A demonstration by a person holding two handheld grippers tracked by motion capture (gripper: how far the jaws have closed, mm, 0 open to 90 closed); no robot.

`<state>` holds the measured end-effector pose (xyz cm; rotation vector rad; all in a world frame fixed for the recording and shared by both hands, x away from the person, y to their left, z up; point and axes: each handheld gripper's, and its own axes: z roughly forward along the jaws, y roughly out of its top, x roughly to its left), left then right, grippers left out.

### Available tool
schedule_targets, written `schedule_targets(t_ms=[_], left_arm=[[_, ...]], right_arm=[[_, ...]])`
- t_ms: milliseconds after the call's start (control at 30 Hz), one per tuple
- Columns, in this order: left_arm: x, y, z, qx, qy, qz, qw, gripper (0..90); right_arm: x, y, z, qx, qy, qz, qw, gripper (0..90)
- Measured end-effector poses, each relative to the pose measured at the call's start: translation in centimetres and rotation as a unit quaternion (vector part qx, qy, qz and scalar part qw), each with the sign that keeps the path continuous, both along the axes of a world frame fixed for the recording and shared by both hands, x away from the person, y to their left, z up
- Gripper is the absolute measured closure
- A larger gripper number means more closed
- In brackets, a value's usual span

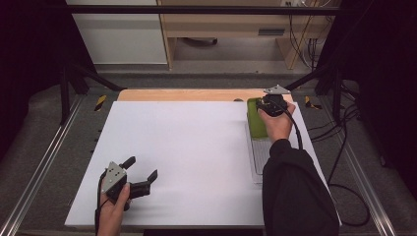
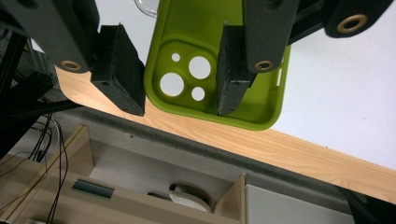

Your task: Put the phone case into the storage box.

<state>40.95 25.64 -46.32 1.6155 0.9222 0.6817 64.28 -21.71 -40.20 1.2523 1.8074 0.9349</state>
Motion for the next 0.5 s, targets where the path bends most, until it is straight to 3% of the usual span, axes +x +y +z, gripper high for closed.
schedule_targets(t_ms=[500], left_arm=[[0.02, 0.06, 0.02, 0.001, -0.001, 0.000, 1.0000, 4.2]], right_arm=[[0.38, -0.23, -0.24, 0.015, 0.000, -0.008, 0.9999, 53.4]])
